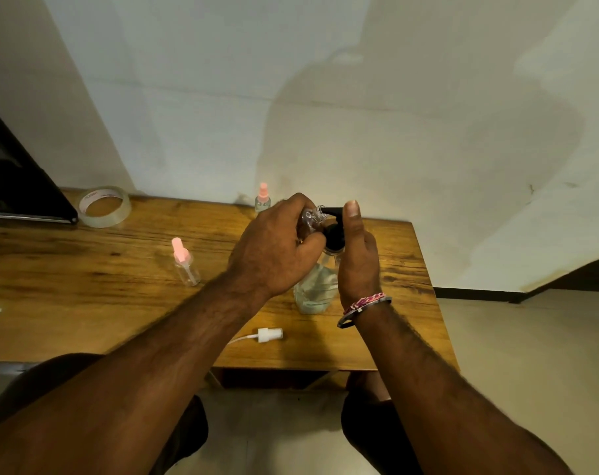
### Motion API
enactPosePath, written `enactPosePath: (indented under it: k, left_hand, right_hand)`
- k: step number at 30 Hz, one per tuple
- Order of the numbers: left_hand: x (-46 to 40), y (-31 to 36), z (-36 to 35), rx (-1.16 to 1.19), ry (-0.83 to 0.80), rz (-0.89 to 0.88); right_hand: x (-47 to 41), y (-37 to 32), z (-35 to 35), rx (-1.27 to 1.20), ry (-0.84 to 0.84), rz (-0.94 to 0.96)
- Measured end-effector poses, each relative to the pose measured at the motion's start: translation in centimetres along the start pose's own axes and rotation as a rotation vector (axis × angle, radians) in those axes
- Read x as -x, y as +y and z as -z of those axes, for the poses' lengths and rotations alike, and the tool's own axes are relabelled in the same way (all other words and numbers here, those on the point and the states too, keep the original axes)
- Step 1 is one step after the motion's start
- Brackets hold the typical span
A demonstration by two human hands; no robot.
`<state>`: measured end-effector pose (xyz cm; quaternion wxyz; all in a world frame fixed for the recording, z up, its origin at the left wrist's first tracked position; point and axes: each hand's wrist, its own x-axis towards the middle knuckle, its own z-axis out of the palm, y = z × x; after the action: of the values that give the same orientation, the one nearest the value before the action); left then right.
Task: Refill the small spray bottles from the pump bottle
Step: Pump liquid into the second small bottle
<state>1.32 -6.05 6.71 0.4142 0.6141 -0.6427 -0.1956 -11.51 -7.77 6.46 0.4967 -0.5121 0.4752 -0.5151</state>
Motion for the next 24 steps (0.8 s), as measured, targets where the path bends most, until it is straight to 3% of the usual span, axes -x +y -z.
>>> enactPosePath:
  k: [24]
  left_hand:
    - [0.32, 0.27, -0.08, -0.068, -0.033, 0.017]
  right_hand:
    - [-0.32, 0.16, 0.04, 0.015, 0.041, 0.0]
